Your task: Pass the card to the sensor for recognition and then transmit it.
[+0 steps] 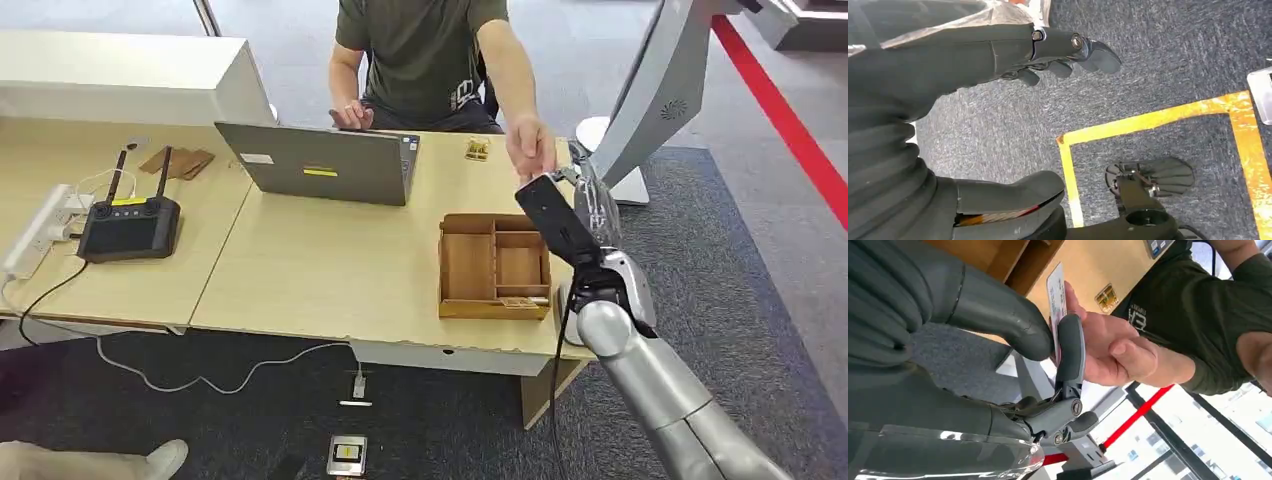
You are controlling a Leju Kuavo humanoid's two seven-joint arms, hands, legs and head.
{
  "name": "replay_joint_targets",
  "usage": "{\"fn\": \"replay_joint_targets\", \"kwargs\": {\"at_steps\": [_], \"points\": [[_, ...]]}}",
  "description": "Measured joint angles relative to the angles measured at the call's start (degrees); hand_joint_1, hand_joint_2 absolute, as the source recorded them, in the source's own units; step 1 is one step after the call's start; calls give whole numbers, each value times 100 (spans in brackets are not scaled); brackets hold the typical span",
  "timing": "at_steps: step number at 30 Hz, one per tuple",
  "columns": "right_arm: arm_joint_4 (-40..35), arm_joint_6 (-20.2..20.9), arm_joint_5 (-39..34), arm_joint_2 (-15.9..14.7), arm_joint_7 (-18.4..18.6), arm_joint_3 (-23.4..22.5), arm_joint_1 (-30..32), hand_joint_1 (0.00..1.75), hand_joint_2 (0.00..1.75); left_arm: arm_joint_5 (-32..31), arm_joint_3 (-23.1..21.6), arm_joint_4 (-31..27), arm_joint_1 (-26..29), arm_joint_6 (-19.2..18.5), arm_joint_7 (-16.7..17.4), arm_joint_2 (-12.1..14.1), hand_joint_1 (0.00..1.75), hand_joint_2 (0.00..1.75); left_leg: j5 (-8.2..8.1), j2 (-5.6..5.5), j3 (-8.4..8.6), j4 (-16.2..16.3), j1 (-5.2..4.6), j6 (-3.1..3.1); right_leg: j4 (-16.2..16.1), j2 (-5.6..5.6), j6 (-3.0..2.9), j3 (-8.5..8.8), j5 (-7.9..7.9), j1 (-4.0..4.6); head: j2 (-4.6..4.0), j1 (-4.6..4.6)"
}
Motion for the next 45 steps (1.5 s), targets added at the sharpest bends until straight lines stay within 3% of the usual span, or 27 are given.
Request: {"fn": "replay_joint_targets", "kwargs": {"at_steps": [2, 3, 4, 11, 15, 20, 26, 31, 38, 45], "points": [[9, 0, 11, 0, 2, -15, 1, 175, 175, -15, 0, 0, 0, 0, 0, -2, 0, 175, 0, 0, 0, 0, 0, 0, 0, 0, 0, -1, 0, 0, 0, 0], [9, 0, 17, 0, 13, -33, 2, 66, 175, -22, 0, 0, -1, 0, 0, -2, 0, 175, 0, 1, 0, 0, 0, 0, 0, 0, 0, -1, 0, 0, 0, 0], [9, 11, 17, -2, 22, -53, 2, 0, 175, -41, 0, 0, -2, -2, 2, -4, 0, 175, 0, 1, 1, 0, 0, 0, 0, 0, 0, -1, 0, 0, 0, 0], [-96, -2, -35, -24, -20, -155, 125, 0, 175, -68, 2, 0, -5, 0, 4, -9, 0, 175, 0, 1, 1, 1, 0, 0, 0, 0, 0, -2, 0, 0, 0, 2], [-464, -184, -282, -55, -271, -289, 389, 0, 175, -52, 2, 0, 13, 26, -44, -7, 0, 175, -1, 1, 1, 1, 0, 0, -1, 0, 0, -3, -1, 0, 0, 0], [-1102, -247, -113, -175, -332, -413, 774, 0, 175, 9, 4, 0, 76, 90, -149, -4, 0, 175, -2, 3, 1, 1, 0, -1, -2, 1, 0, -5, -1, 0, 0, 0], [-2429, -227, 757, -450, -391, -551, 1706, 0, 175, 147, 57, 2, 208, 103, -365, 24, 0, 175, -10, 2, 3, 0, 0, 0, -4, 5, 0, -3, -3, 0, 0, -2], [-3150, -418, 1673, -560, -842, -551, 2469, 0, 175, 354, 168, 2, 353, 157, -586, 63, 0, 175, -18, 6, 2, -1, 0, -8, -3, 9, -2, -3, -10, 1, 0, 0], [-3183, -254, 3306, -527, -874, -326, 2835, 0, 175, 597, 363, 4, 534, 210, -839, 98, 0, 175, -19, 7, 3, -3, 1, -9, -1, 12, -10, 1, -14, 3, 0, 0], [-2583, -107, 3753, -354, -826, 116, 2832, 0, 175, 689, 509, 4, 630, 214, -907, 98, 0, 175, -18, 5, 1, -3, 3, -9, 0, 10, -10, 3, -16, 5, 0, 0]]}}
